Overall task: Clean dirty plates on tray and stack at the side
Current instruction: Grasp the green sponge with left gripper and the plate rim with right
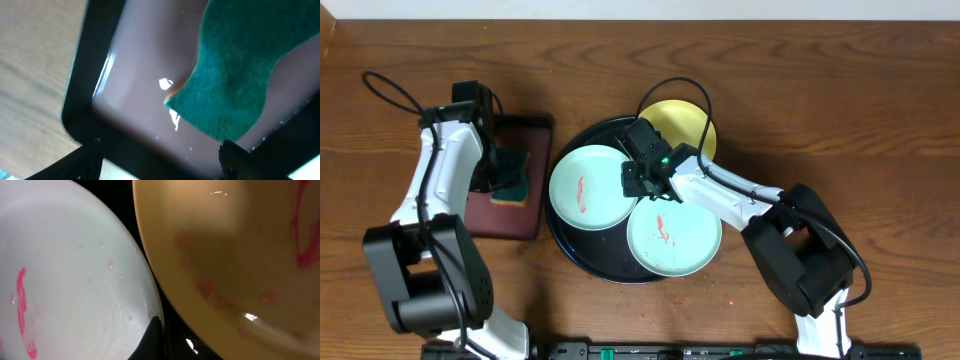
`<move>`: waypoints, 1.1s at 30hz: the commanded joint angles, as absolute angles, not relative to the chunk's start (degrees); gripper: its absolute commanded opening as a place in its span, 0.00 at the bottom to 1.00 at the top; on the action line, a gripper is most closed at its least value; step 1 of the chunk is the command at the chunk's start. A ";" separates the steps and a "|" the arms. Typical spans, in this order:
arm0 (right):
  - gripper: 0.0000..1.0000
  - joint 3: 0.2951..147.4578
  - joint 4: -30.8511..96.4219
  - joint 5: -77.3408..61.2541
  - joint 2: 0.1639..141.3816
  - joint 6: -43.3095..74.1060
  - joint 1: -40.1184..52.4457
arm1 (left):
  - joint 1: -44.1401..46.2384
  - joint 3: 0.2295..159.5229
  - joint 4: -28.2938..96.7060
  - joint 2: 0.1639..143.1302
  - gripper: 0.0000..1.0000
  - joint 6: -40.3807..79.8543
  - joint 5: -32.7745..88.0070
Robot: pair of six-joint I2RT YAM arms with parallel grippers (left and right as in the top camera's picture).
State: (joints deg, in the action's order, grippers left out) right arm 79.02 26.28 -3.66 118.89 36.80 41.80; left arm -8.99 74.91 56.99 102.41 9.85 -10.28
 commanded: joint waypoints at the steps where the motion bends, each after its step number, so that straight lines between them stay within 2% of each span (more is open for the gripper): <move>1: 0.01 79.94 25.63 -7.75 120.66 34.70 42.19 | -9.32 75.96 55.33 104.71 0.75 3.40 -7.20; 7: 0.01 79.94 25.50 -9.54 120.66 33.36 41.67 | -9.32 75.96 48.62 108.14 0.74 0.40 -5.30; 14: 0.01 79.94 25.71 -9.82 120.66 33.36 41.23 | -9.30 75.96 43.68 112.92 0.63 -2.20 -4.03; 18: 0.01 79.94 25.65 -9.93 120.66 33.39 41.23 | -9.30 75.96 43.20 115.48 0.49 -4.29 -1.87; 19: 0.01 79.94 25.61 -9.96 120.66 33.39 41.23 | -9.30 75.96 43.20 115.79 0.42 -4.29 -1.89; 22: 0.01 79.94 25.54 -10.07 120.66 33.39 41.23 | -9.32 75.99 43.18 115.74 0.15 -4.29 -1.93; 24: 0.01 80.05 25.50 -10.55 120.64 33.39 41.23 | -9.32 76.01 43.27 115.02 0.08 -4.01 -1.91; 33: 0.01 80.55 26.20 -11.73 120.55 33.30 40.91 | -9.30 76.12 47.16 103.00 0.07 0.51 -2.13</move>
